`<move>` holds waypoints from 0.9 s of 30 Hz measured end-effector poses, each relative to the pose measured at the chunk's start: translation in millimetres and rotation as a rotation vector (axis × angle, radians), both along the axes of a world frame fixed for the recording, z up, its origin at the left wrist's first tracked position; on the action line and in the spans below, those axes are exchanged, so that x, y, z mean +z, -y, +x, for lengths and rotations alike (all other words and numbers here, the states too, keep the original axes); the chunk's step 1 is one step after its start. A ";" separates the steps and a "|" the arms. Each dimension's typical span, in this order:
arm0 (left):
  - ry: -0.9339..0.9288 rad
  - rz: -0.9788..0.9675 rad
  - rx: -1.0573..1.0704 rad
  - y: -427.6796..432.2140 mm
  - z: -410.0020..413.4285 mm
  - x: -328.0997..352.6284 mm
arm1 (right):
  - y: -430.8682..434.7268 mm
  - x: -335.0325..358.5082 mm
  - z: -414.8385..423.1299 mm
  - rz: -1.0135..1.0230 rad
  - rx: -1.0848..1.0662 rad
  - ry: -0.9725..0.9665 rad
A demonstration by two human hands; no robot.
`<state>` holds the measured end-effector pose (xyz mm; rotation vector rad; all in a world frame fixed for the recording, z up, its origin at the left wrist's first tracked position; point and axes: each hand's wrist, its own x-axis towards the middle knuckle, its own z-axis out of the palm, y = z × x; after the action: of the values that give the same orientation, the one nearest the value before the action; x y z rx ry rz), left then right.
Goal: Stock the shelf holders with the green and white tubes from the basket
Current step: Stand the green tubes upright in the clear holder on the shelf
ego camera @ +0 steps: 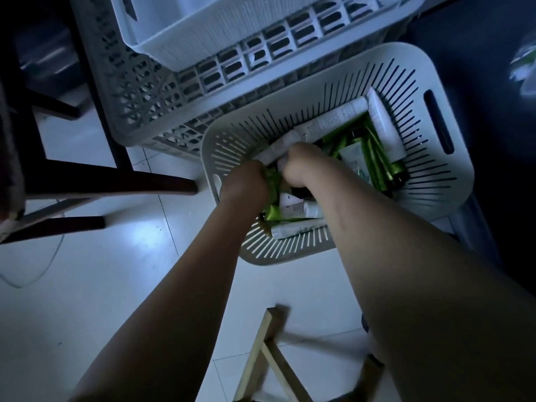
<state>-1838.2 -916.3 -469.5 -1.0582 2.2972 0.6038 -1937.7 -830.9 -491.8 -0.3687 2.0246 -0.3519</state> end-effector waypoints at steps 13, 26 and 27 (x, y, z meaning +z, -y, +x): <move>-0.725 0.471 0.233 -15.1 -6.0 139.7 | -132.0 122.0 -25.4 -0.316 -0.618 0.451; -1.118 1.002 0.335 -83.1 -18.4 298.8 | -227.3 313.7 26.7 -0.906 -0.699 0.138; -1.141 1.009 0.333 -92.1 -20.8 308.6 | -236.9 323.7 35.7 -0.921 -0.704 0.094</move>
<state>-1859.1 -824.2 -160.9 -0.5721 1.9597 2.6534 -1901.9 -594.0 -168.1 -0.1587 1.7303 -1.7165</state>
